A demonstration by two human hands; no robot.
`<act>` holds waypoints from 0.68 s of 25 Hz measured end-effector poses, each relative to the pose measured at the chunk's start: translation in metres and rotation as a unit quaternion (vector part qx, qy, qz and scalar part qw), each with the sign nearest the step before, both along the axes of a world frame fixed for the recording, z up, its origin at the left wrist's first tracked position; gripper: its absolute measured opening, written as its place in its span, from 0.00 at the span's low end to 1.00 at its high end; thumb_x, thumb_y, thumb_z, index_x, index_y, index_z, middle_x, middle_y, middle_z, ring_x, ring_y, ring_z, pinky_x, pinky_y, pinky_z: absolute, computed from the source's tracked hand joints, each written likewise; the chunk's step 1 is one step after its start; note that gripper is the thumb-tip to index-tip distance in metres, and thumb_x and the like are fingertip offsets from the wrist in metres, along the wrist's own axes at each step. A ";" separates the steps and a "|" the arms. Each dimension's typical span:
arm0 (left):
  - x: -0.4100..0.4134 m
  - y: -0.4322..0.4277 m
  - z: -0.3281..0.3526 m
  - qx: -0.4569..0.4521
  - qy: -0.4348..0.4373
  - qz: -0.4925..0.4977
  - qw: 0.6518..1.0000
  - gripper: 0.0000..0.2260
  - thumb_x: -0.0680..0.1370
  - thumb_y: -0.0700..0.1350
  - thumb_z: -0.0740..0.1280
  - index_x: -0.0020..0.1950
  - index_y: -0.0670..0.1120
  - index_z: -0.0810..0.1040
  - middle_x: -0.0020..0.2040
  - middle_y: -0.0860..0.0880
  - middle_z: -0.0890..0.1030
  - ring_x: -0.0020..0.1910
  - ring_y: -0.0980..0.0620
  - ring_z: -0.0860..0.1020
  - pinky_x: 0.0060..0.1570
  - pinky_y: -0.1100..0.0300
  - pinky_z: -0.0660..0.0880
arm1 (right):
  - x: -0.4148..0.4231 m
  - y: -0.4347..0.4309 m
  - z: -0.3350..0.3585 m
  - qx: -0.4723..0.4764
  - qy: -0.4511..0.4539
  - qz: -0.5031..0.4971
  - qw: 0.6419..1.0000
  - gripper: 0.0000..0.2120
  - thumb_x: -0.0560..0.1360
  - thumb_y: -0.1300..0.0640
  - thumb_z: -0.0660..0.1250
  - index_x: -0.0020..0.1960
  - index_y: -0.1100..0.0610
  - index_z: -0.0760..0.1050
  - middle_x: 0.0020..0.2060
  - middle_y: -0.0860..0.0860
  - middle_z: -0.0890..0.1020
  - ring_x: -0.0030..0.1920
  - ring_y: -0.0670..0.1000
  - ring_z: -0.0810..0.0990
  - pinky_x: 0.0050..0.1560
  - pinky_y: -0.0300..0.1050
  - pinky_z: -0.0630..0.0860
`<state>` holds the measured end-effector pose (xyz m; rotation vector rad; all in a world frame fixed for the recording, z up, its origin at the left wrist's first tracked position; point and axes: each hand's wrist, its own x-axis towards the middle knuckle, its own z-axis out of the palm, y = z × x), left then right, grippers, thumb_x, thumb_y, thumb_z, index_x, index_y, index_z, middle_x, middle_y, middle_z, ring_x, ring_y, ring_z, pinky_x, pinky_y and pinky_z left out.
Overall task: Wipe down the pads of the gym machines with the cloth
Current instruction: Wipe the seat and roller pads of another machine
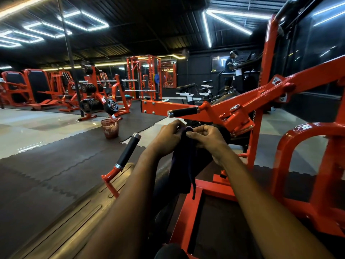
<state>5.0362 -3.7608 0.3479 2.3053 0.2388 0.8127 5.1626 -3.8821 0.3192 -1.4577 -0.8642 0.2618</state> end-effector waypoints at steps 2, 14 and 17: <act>0.001 -0.001 0.001 0.024 -0.021 0.019 0.999 0.09 0.81 0.36 0.60 0.56 0.45 0.77 0.45 0.44 0.82 0.40 0.48 0.80 0.41 0.51 0.79 | 0.005 0.004 0.003 0.017 -0.005 -0.066 0.998 0.02 0.76 0.60 0.72 0.48 0.55 0.80 0.41 0.52 0.85 0.41 0.49 0.83 0.37 0.40 0.78; -0.009 0.034 0.008 0.036 -0.169 0.222 0.960 0.13 0.79 0.29 0.59 0.60 0.40 0.76 0.50 0.48 0.77 0.50 0.50 0.76 0.51 0.57 0.73 | 0.062 -0.050 0.001 0.018 0.038 -0.276 0.960 0.13 0.73 0.69 0.59 0.41 0.51 0.72 0.42 0.55 0.79 0.38 0.52 0.77 0.36 0.45 0.74; -0.003 0.036 0.006 0.039 -0.178 0.221 0.958 0.10 0.80 0.31 0.59 0.57 0.40 0.76 0.49 0.45 0.78 0.49 0.48 0.77 0.50 0.55 0.75 | 0.066 -0.054 -0.003 0.048 0.096 -0.247 0.963 0.12 0.75 0.69 0.58 0.44 0.54 0.73 0.44 0.57 0.82 0.36 0.55 0.83 0.30 0.41 0.78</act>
